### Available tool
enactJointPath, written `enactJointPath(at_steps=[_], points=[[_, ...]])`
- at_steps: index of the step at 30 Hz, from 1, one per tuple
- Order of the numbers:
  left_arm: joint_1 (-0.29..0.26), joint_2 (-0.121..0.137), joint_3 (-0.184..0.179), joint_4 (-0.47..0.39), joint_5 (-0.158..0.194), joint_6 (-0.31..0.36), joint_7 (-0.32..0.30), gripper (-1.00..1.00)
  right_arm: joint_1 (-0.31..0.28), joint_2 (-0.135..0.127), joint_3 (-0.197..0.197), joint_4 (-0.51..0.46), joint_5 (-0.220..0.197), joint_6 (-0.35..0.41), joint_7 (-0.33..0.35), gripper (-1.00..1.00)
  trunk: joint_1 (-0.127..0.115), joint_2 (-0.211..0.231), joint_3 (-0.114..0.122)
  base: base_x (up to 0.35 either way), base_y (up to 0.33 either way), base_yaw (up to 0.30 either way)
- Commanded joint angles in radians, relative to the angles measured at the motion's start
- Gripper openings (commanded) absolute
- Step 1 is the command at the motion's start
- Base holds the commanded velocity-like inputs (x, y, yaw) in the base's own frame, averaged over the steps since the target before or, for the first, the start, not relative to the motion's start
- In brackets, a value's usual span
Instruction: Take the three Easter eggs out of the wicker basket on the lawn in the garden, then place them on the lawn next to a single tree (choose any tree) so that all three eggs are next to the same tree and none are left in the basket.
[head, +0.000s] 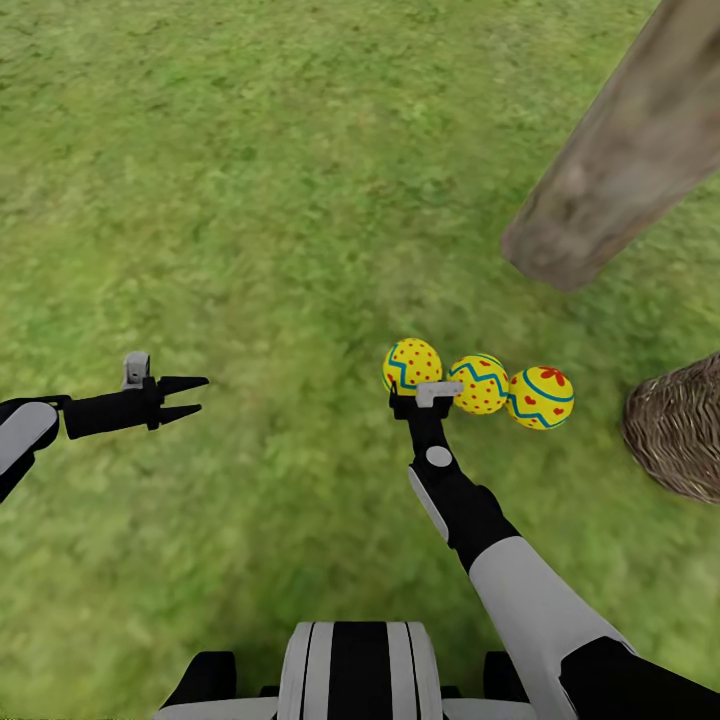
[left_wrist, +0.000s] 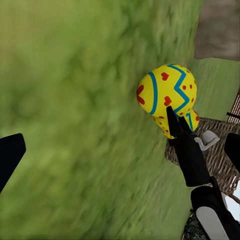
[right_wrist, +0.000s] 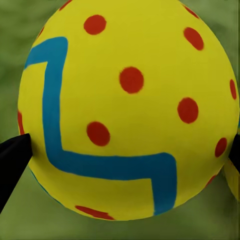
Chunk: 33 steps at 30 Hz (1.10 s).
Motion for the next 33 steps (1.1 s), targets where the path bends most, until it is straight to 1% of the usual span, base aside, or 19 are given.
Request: enactJointPath(at_steps=[1,9,18,19,21,23,30,33], points=[[-0.001,0.001,-0.003,0.001,0.000,0.001,-0.006,1.00,-0.001,0.000,0.004,0.001,-0.001,-0.002,-0.012,-1.00,0.000,0.000,0.000,0.000,0.000,0.000],[-0.001,0.001,-0.008,0.001,-0.001,0.001,-0.006,1.00,-0.001,0.000,0.007,-0.016,0.000,-0.003,-0.053,-1.00,0.000,0.000,0.000,0.000,0.000,0.000],[-0.001,-0.001,-0.011,0.001,-0.001,0.001,-0.006,1.00,-0.001,-0.002,0.010,-0.016,0.000,-0.004,-0.050,-1.00,0.000,0.000,-0.004,0.000,0.000,0.000],[-0.001,-0.001,-0.015,0.001,-0.001,0.001,-0.006,1.00,-0.001,-0.002,0.010,-0.017,-0.001,-0.005,-0.050,-1.00,0.000,0.000,-0.004,0.000,0.000,0.000],[-0.001,-0.001,-0.029,0.001,-0.004,-0.001,-0.006,1.00,-0.001,-0.002,0.009,-0.024,-0.002,-0.005,-0.048,-1.00,0.001,-0.001,-0.012,0.000,0.000,0.000],[-0.001,-0.001,-0.034,0.001,-0.004,-0.001,-0.006,1.00,-0.001,-0.002,0.009,-0.030,-0.002,-0.004,-0.047,-1.00,0.001,-0.001,-0.012,0.000,0.000,0.000],[-0.001,-0.002,-0.035,-0.004,-0.004,-0.001,-0.006,1.00,0.000,0.000,0.016,-0.026,-0.002,-0.005,-0.051,-1.00,0.001,-0.001,-0.012,0.007,0.000,0.000],[-0.001,-0.002,-0.035,-0.004,-0.004,-0.002,-0.007,1.00,0.000,0.000,0.015,-0.022,-0.011,-0.004,-0.046,-1.00,0.001,-0.001,-0.012,0.059,0.000,0.000]])
